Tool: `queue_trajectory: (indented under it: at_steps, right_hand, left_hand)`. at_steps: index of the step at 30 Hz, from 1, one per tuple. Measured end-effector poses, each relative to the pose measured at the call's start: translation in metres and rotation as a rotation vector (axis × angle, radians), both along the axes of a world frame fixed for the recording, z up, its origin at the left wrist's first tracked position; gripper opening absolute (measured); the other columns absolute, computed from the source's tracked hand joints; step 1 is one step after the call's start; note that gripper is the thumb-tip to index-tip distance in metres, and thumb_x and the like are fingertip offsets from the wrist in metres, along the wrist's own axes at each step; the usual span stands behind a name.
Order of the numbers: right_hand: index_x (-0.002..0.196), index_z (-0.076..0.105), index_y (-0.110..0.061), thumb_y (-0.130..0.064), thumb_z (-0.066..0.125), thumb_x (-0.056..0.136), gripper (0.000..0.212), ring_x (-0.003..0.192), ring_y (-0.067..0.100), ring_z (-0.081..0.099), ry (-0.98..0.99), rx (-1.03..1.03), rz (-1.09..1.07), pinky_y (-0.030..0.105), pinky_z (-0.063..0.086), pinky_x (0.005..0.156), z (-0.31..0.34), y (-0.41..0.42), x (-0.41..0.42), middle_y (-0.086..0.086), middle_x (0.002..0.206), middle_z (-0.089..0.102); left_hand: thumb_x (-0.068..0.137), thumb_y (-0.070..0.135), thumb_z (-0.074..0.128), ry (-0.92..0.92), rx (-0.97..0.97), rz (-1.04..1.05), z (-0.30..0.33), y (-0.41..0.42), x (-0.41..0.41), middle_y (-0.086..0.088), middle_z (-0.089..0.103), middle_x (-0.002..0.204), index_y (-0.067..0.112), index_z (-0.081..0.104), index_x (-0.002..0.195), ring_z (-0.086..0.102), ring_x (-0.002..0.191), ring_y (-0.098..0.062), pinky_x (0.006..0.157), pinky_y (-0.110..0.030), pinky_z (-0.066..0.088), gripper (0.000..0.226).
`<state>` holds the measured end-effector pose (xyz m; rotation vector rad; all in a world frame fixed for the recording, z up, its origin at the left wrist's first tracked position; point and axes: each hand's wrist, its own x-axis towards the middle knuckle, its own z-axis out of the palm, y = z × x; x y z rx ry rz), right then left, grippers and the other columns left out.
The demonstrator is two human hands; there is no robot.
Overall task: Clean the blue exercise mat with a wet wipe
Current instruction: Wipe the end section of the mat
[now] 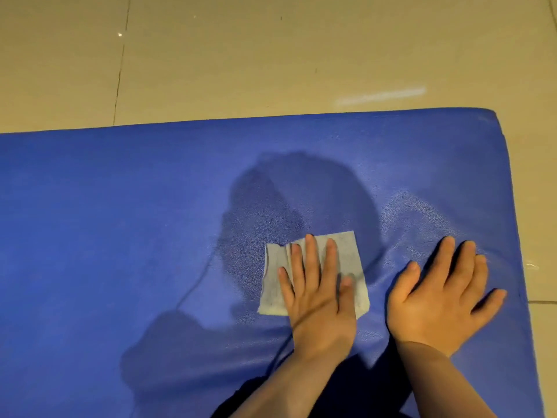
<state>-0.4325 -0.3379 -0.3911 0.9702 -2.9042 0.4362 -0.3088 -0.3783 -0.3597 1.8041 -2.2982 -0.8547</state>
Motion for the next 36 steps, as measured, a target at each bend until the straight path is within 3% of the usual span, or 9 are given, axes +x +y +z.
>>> queue_trajectory:
  at_steps: [2,4,8,11,22,26,28,31,36]
  right_hand:
    - [0.150,0.033,-0.012,-0.038,0.032,0.099,0.058,0.144,0.033,0.026,0.012,0.003,0.001,0.060,0.011,0.116,-0.001,0.001,-0.001,0.015,0.156,0.032]
    - [0.151,0.033,-0.012,-0.038,0.032,0.100,0.057,0.144,0.033,0.026,0.013,-0.003,0.007,0.060,0.011,0.116,-0.001,-0.001,0.000,0.014,0.156,0.032]
    - [0.151,0.033,-0.013,-0.039,0.030,0.101,0.057,0.144,0.032,0.026,0.039,-0.001,0.011,0.059,0.012,0.116,-0.003,0.001,-0.001,0.013,0.156,0.032]
    - [0.151,0.033,-0.013,-0.040,0.030,0.101,0.057,0.144,0.032,0.027,0.048,0.004,0.012,0.057,0.011,0.116,-0.004,0.002,0.000,0.013,0.156,0.033]
    - [0.151,0.034,-0.013,-0.044,0.028,0.096,0.063,0.147,0.030,0.021,-0.123,0.067,0.030,0.057,0.007,0.117,0.008,0.000,-0.004,0.011,0.159,0.028]
    - [0.133,0.054,-0.007,-0.034,0.039,0.094,0.050,0.126,0.029,0.049,-0.279,-0.284,-0.089,0.043,0.033,0.108,0.050,-0.015,0.011,0.010,0.135,0.056]
    - [0.122,0.060,-0.005,-0.026,0.040,0.096,0.039,0.114,0.028,0.054,-0.221,-0.338,0.138,0.036,0.036,0.104,0.070,-0.033,0.061,0.009,0.124,0.061]
    - [0.131,0.061,-0.009,-0.033,0.041,0.095,0.047,0.131,0.029,0.047,-0.198,-0.095,0.529,0.044,0.028,0.112,0.044,-0.042,0.127,0.009,0.141,0.054]
    - [0.143,0.049,-0.024,-0.043,0.036,0.098,0.051,0.143,0.023,0.030,-0.140,0.084,0.616,0.050,0.013,0.115,0.013,-0.034,0.074,0.003,0.155,0.038]
  left_hand:
    - [0.091,0.075,0.007,0.151,0.034,-0.027,0.027,-0.009,0.012,0.037,-0.016,0.155,0.068,-0.009,0.141,-0.019,0.146,0.004,0.118,-0.036,-0.016,0.053]
    - [0.099,0.061,0.018,0.131,-0.142,-0.035,0.041,-0.019,0.041,0.029,0.001,0.161,0.052,0.013,0.150,-0.007,0.151,-0.003,0.119,-0.035,-0.015,0.052]
    - [0.097,0.042,0.026,-0.193,-0.169,0.349,0.009,-0.033,0.126,-0.002,0.028,0.162,0.025,0.034,0.152,0.015,0.151,-0.017,0.120,-0.060,0.001,0.057]
    - [0.096,0.035,0.032,-0.346,-0.183,0.311,-0.018,-0.027,0.143,-0.010,0.036,0.157,0.016,0.041,0.149,0.028,0.147,-0.030,0.112,-0.067,0.017,0.057]
    - [0.092,0.039,0.029,-0.280,-0.240,0.323,-0.029,-0.027,0.148,-0.008,0.032,0.159,0.019,0.040,0.150,0.023,0.149,-0.028,0.114,-0.066,0.009,0.062]
    - [0.091,0.038,0.031,-0.270,-0.259,0.319,-0.030,-0.029,0.147,-0.010,0.034,0.158,0.017,0.042,0.149,0.026,0.147,-0.031,0.112,-0.069,0.011,0.062]
    - [0.091,0.038,0.030,-0.255,-0.249,0.308,-0.030,-0.030,0.147,-0.010,0.034,0.158,0.017,0.042,0.148,0.026,0.147,-0.032,0.111,-0.069,0.011,0.062]
    - [0.091,0.040,0.028,-0.246,-0.221,0.315,-0.030,-0.029,0.146,-0.009,0.031,0.160,0.018,0.042,0.149,0.023,0.148,-0.031,0.112,-0.070,0.009,0.064]
    - [0.097,0.036,0.033,-0.312,-0.359,0.225,-0.037,-0.026,0.149,-0.015,0.035,0.157,0.015,0.037,0.150,0.029,0.145,-0.037,0.111,-0.070,0.016,0.057]
